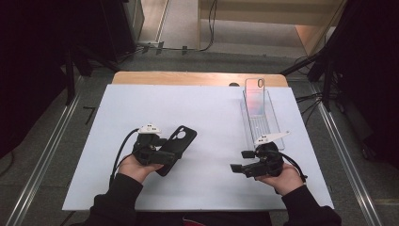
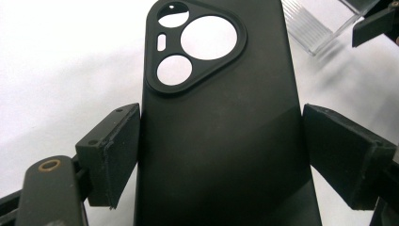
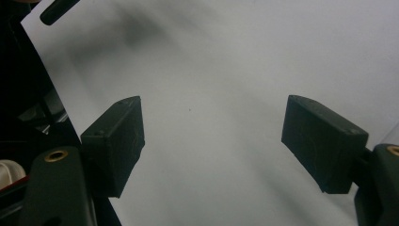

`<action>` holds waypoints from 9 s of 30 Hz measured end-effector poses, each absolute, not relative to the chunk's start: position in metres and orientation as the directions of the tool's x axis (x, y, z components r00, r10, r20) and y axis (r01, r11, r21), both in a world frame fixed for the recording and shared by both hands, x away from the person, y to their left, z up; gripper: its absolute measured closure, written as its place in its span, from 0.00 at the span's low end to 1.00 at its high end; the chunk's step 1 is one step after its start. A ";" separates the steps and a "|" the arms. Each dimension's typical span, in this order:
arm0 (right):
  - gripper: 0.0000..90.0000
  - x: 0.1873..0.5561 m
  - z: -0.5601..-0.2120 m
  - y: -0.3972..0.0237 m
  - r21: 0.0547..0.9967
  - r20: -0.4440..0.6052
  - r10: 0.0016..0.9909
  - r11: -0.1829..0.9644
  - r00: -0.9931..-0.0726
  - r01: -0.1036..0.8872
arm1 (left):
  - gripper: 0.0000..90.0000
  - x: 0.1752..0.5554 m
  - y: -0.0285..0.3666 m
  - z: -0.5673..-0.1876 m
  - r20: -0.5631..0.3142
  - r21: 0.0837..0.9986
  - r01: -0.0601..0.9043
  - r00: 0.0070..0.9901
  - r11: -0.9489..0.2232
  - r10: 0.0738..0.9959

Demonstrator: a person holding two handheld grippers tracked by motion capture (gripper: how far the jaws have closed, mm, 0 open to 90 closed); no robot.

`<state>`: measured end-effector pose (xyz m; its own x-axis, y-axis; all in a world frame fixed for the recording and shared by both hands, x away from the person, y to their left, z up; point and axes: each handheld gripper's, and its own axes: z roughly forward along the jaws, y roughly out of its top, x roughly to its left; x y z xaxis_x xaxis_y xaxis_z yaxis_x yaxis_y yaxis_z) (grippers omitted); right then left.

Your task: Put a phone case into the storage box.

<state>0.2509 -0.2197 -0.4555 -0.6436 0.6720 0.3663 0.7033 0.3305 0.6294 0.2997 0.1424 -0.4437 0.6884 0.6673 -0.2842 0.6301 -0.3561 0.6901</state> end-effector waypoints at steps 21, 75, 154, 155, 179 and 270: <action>0.22 0.263 -0.432 -0.193 0.646 0.393 0.704 0.247 -0.592 0.722 | 0.17 0.287 0.115 -0.462 -0.235 0.797 0.543 0.681 -0.264 0.694; 0.27 0.339 -0.419 -0.128 0.613 0.514 0.667 0.153 -0.539 0.775 | 0.16 0.272 0.094 -0.475 -0.175 0.903 0.399 0.682 -0.160 0.710; 0.86 0.322 -0.381 -0.158 0.754 0.396 0.573 0.244 -0.718 0.610 | 0.33 0.305 0.112 -0.405 -0.244 0.753 0.495 0.822 -0.434 0.514; 0.86 0.322 -0.381 -0.159 0.757 0.395 0.568 0.245 -0.722 0.606 | 0.33 0.307 0.112 -0.404 -0.239 0.751 0.493 0.824 -0.440 0.514; 0.86 0.322 -0.380 -0.159 0.777 0.405 0.429 0.304 -0.807 0.551 | 0.44 0.343 0.100 -0.386 -0.270 0.747 0.414 0.904 -0.520 0.332; 0.00 0.306 -0.428 -0.102 0.802 0.225 0.761 0.210 -0.609 0.559 | 0.85 0.335 0.098 -0.373 -0.363 0.673 0.657 0.694 -0.340 0.622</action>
